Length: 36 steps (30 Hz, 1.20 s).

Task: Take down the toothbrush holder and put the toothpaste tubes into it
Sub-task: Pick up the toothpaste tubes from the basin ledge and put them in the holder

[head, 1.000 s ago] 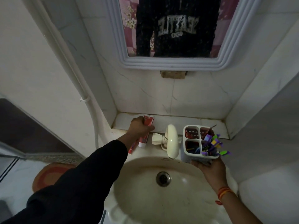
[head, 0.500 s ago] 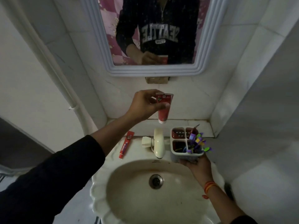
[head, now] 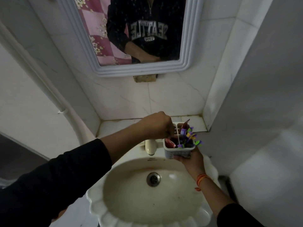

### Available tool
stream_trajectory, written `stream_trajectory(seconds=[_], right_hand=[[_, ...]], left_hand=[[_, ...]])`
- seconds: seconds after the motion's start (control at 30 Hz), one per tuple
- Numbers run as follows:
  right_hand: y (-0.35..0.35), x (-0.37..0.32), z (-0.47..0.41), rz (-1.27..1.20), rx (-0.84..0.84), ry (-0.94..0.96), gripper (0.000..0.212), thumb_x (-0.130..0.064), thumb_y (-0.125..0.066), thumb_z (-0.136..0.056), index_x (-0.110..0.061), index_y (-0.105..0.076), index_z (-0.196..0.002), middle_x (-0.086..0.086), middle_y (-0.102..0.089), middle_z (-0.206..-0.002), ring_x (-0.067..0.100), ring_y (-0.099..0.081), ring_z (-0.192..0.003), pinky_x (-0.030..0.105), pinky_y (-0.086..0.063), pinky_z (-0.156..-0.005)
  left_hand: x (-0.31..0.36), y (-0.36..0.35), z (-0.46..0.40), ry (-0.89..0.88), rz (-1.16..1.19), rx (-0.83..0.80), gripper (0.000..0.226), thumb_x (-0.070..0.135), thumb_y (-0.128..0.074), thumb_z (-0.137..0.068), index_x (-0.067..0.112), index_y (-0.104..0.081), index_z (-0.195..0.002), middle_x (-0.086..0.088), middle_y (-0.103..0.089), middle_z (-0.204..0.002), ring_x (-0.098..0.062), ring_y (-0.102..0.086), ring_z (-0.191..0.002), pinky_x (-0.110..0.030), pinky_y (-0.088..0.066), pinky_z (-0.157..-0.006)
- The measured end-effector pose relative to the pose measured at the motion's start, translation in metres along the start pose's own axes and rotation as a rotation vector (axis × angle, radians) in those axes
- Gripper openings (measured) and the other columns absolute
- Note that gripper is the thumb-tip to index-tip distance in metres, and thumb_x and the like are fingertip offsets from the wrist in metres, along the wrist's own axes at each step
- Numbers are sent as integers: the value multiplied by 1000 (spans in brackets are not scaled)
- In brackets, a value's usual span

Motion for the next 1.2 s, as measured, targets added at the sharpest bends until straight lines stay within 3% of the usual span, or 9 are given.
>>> stream_trajectory(seconds=[0.33,0.43,0.53,0.63,0.7,0.8,0.9,1.1,1.2], right_hand=[[-2,-36,14,256,-9,-30,61,-31,-92,-64,-18,-62,-115,2,-70,-104,20,-68,-96,48,-57,-88],[-1,-36,14,254,-19,-23,60,-36,-93,-63,-18,-63,-113,3,-70,-102,21,-67,-93,49,-56,-88],[0,-28,11,169,-9,-5,73,-49,-95,-47,-37,-65,-112,-2,-71,-110,23,-67,-105,50,-55,-90],[-5,-38,13,215,-40,18,52,-25,-93,-63,-26,-66,-107,0,-69,-97,18,-66,-89,54,-56,-89],[-5,-34,9,97,-34,10,59,-10,-93,-60,-41,-68,-103,-6,-71,-101,23,-67,-100,61,-54,-92],[-6,-36,7,-28,-57,45,70,-43,-96,-37,-57,-67,-99,-20,-74,-103,30,-63,-115,64,-50,-95],[-11,-38,8,-228,-61,11,86,-67,-92,-19,-45,-71,-99,-9,-69,-109,35,-57,-118,65,-47,-96],[-9,-35,10,-342,-8,-83,77,-38,-97,-44,-25,-64,-112,5,-67,-116,37,-60,-115,51,-58,-79],[-12,-23,5,-492,18,-223,55,10,-78,-76,-9,-58,-124,21,-61,-129,43,-56,-121,27,-61,-62]], left_hand=[[-106,-4,30,411,336,289,17,21,-80,-83,16,-83,-100,-1,-81,-98,-3,-71,-87,-5,-49,-82],[-152,-40,45,601,303,232,18,19,-79,-81,16,-82,-98,-3,-81,-102,-13,-74,-95,-26,-55,-94],[-176,-78,57,740,257,70,39,20,-75,-83,13,-73,-121,-10,-73,-121,-25,-67,-113,-29,-52,-98],[-192,-111,62,834,209,-15,57,22,-69,-85,17,-54,-141,-15,-58,-131,-31,-59,-120,-35,-49,-99],[-197,-127,63,868,165,-28,60,19,-65,-86,23,-48,-144,-16,-51,-129,-36,-62,-113,-41,-53,-97],[-196,-138,64,888,192,26,55,14,-59,-89,23,-46,-142,-17,-50,-127,-42,-65,-106,-45,-55,-93],[-199,-132,62,910,276,112,59,18,-69,-85,14,-46,-139,-19,-62,-122,-40,-66,-109,-42,-55,-88],[-155,-48,57,646,314,535,15,35,-67,-92,22,-68,-99,2,-76,-83,-14,-70,-66,-29,-55,-61],[-110,7,55,380,320,654,16,31,-67,-95,22,-75,-106,8,-79,-88,7,-63,-63,-17,-55,-69]])
Point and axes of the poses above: each hand's wrist, its own z-axis away from the middle knuckle, its own y-axis out of the back of the hand, x = y × z, the point moved 5 cm from there along -z, towards the middle knuckle
